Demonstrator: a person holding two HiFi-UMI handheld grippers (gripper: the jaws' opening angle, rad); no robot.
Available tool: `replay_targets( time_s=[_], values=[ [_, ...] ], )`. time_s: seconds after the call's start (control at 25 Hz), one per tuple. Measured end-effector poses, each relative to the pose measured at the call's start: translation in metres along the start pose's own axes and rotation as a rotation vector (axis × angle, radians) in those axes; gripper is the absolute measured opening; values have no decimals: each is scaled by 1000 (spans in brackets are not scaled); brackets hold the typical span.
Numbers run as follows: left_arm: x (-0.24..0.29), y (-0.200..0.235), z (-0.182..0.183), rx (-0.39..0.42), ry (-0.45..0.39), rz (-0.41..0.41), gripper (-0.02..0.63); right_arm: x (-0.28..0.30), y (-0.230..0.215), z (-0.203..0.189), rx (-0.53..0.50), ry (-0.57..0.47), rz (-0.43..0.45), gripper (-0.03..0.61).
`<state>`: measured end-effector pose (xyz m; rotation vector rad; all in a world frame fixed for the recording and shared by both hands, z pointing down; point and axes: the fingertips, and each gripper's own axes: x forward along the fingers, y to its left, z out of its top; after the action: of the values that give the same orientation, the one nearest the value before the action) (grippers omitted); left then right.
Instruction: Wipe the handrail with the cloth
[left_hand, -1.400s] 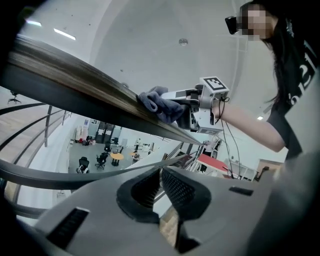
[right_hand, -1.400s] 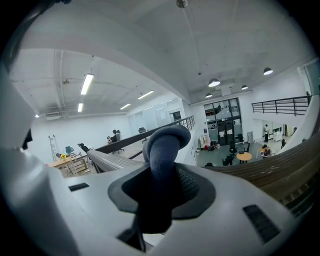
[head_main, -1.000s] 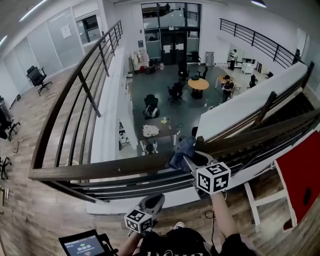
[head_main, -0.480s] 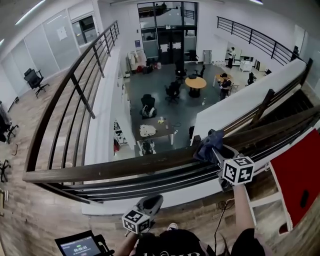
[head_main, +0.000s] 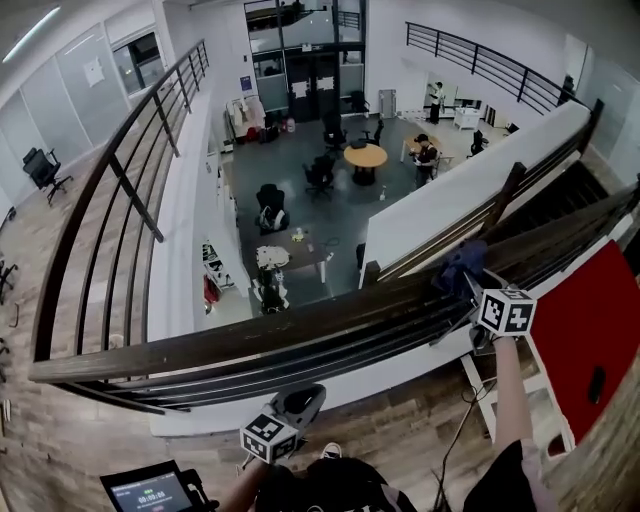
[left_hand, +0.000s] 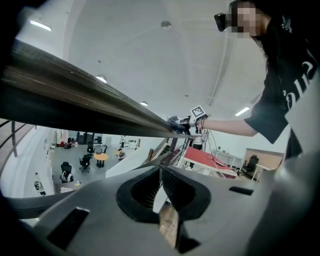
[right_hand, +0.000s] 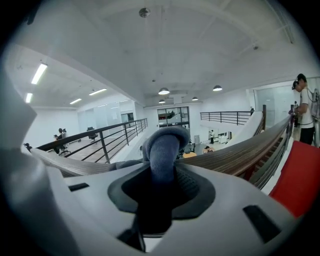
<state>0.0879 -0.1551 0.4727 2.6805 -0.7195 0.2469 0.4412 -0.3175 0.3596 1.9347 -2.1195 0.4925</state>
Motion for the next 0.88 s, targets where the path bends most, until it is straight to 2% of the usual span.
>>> replay_targets(
  time_s=[0.24, 0.68, 0.8, 0.88],
  values=[
    [5, -11, -3, -4, 30, -16, 5, -5, -76, 12, 54, 15, -88, 104],
    [-24, 12, -33, -54, 73, 71, 5, 4, -190, 10, 99, 31, -297, 104],
    [-32, 25, -43, -54, 56, 109, 5, 7, -201, 7, 123, 20, -326, 104],
    [-37, 30, -47, -69, 57, 124, 5, 11, -188, 3, 122, 9, -288, 104]
  ],
)
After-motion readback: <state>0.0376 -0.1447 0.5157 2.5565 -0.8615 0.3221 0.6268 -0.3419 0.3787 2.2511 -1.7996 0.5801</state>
